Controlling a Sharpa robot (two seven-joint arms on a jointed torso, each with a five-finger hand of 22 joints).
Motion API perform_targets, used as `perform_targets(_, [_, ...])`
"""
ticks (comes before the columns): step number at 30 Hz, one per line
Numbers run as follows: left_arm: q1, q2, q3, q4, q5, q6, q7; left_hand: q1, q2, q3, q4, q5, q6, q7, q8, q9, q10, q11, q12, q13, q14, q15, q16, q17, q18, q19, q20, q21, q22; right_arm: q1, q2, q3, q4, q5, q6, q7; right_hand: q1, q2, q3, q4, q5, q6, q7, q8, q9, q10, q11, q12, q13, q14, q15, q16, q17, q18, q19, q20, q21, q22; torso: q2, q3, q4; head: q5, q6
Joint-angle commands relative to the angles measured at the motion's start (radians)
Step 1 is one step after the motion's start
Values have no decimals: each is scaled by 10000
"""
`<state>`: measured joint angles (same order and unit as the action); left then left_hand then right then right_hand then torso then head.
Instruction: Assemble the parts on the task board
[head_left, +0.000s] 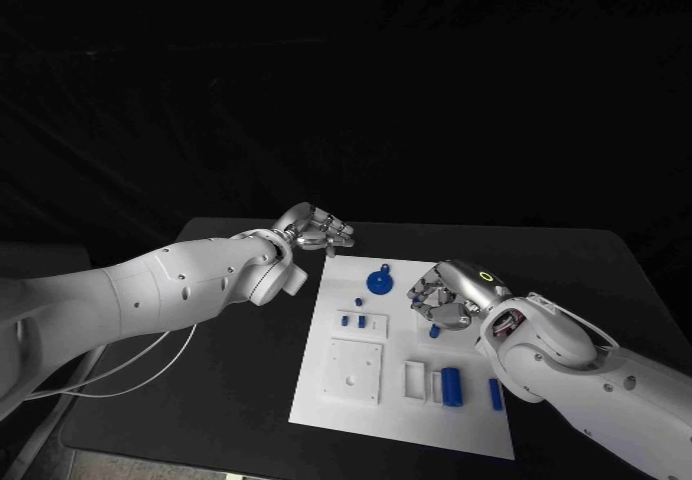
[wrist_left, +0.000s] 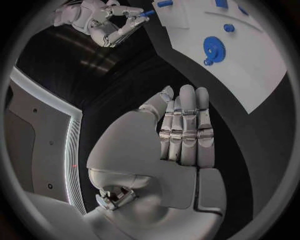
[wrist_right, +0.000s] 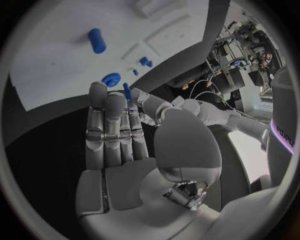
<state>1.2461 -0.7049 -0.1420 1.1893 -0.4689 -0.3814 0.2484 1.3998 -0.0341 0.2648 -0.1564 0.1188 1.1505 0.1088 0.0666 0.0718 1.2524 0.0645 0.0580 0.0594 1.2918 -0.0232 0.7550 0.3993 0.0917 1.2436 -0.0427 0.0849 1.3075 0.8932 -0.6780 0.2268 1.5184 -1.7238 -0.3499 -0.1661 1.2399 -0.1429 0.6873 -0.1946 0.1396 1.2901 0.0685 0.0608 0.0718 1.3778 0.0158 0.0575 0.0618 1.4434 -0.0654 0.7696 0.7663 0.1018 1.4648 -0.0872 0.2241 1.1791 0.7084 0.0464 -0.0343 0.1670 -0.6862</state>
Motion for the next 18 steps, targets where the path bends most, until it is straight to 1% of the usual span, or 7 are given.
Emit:
perform_targets(1, [-35, 207, 1, -204, 397, 29, 229, -18, 132, -47, 10, 18, 70, 11, -16, 4, -61, -17, 40, 1, 85, 0, -22, 14, -34, 94, -2, -51, 177, -175, 170, 0, 123, 519, -111, 436, 22, 138, -82, -1, 48, 24, 33, 36, 16, 26, 10, 28, 7, 34, -42, -37, 9, 134, 361, -45, 23, -14, -162, -104, -14, 287, -143])
perform_targets(2, [-45, 271, 0, -270, 422, 31, 235, -18, 132, -47, 10, 18, 70, 11, -16, 4, -61, -17, 40, 1, 85, 0, -22, 14, -34, 94, -2, -51, 177, -235, 230, -5, 143, 532, -102, 456, 16, 152, -95, -13, 66, 26, 32, 38, 17, 25, 10, 26, 7, 36, -43, -42, 10, 134, 364, -44, 28, -15, -176, -113, -17, 326, -166])
perform_targets(4, [-59, 378, -2, -376, 459, 35, 245, -28, 145, -52, 14, 22, 65, 14, -20, 3, -62, -16, 40, 1, 88, 1, -22, 17, -34, 97, -1, -55, 175, -352, 337, -25, 164, 512, -90, 483, 16, 152, -96, -13, 67, 26, 31, 38, 17, 25, 10, 26, 7, 36, -43, -42, 10, 134, 365, -44, 28, -15, -215, -154, -14, 405, -242])
perform_targets(7, [-72, 499, -4, -488, 500, 30, 253, -28, 145, -52, 14, 22, 65, 14, -20, 3, -62, -16, 40, 1, 88, 1, -22, 17, -34, 97, -1, -55, 175, -533, 510, -77, 153, 391, -95, 508, 5, 170, -117, -40, 88, 19, 34, 36, 17, 21, 12, 27, 7, 41, -42, -50, 11, 132, 363, -43, 35, -15, -232, -185, -17, 516, -324])
perform_targets(10, [-78, 589, -5, -547, 521, 8, 254, -35, 166, -59, 14, 20, 69, 13, -18, 4, -68, -15, 40, 1, 92, 2, -22, 23, -33, 105, 1, -61, 171, -709, 687, -141, 86, 191, -128, 489, 4, 182, -122, -63, 108, 19, 33, 37, 18, 24, 11, 28, 8, 45, -43, -52, 13, 132, 364, -44, 43, -13, -245, -203, -2, 608, -401])
perform_targets(13, [-82, 641, -6, -548, 531, -13, 248, -35, 166, -59, 14, 20, 69, 13, -18, 4, -68, -15, 40, 1, 92, 2, -22, 23, -33, 105, 1, -61, 171, -876, 858, -201, -17, -71, -181, 453, 3, 184, -120, -74, 116, 17, 33, 36, 17, 24, 12, 27, 7, 45, -43, -54, 12, 132, 365, -45, 49, -10, -239, -204, 6, 717, -464])
perform_targets(18, [-84, 682, -7, -488, 537, -18, 233, -41, 177, -65, 14, 26, 64, 13, -18, 4, -73, -14, 40, 1, 95, 2, -21, 27, -32, 111, 1, -65, 170, -1073, 1071, -247, -169, -394, -264, 397, -2, 189, -112, -89, 111, 23, 31, 37, 19, 30, 11, 27, 7, 52, -44, -53, 12, 135, 366, -47, 62, -1, -213, -180, 4, 914, -630])
